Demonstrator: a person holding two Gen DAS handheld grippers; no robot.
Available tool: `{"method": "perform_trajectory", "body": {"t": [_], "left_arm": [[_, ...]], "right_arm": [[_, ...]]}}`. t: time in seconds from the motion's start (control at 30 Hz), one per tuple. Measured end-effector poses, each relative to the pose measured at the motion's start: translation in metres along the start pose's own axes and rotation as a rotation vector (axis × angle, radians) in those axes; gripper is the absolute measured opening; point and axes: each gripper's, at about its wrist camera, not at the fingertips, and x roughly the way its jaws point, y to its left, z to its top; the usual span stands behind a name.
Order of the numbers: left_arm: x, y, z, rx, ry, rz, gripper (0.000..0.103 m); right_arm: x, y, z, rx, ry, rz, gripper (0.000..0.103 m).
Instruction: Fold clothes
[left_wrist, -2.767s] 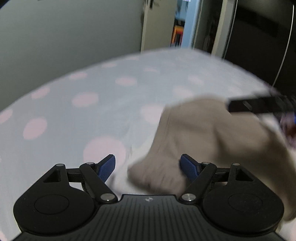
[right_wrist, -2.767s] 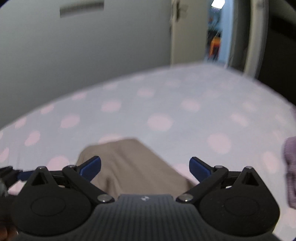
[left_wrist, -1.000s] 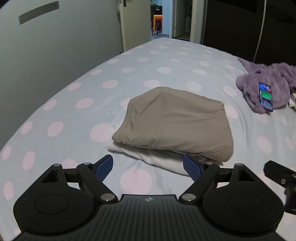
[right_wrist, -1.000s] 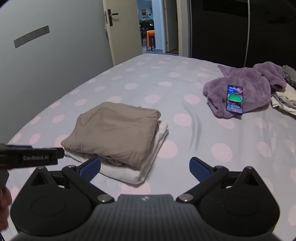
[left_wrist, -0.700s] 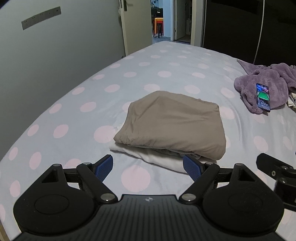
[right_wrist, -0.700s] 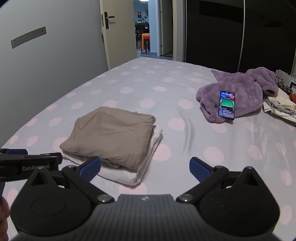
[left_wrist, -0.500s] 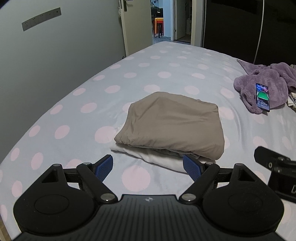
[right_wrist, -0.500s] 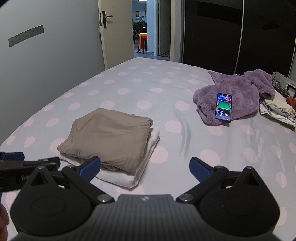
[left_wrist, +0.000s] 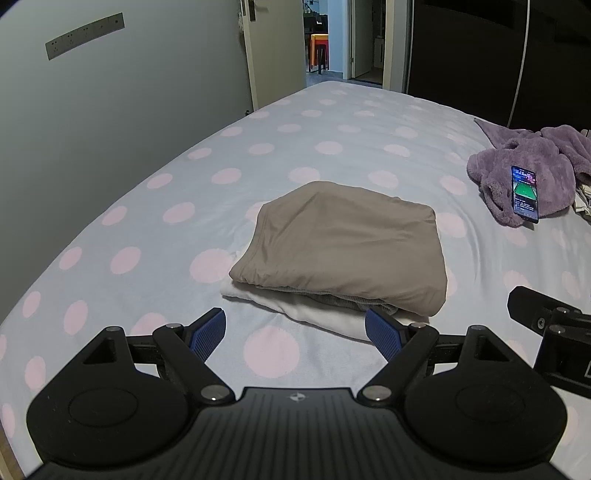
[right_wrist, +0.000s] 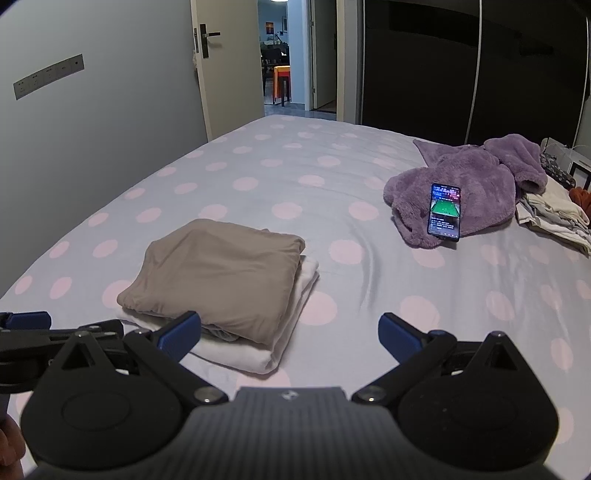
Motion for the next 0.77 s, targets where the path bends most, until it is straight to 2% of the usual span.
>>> {"method": "perform_trajectory", "body": {"t": [0.77], "left_arm": [[-0.0008, -0.004, -0.0063, 0.018, 0.004, 0.021, 0.083]], "right_arm": [[0.0026, -0.0041, -0.0028, 0.019, 0.013, 0.014, 0.103]]}}
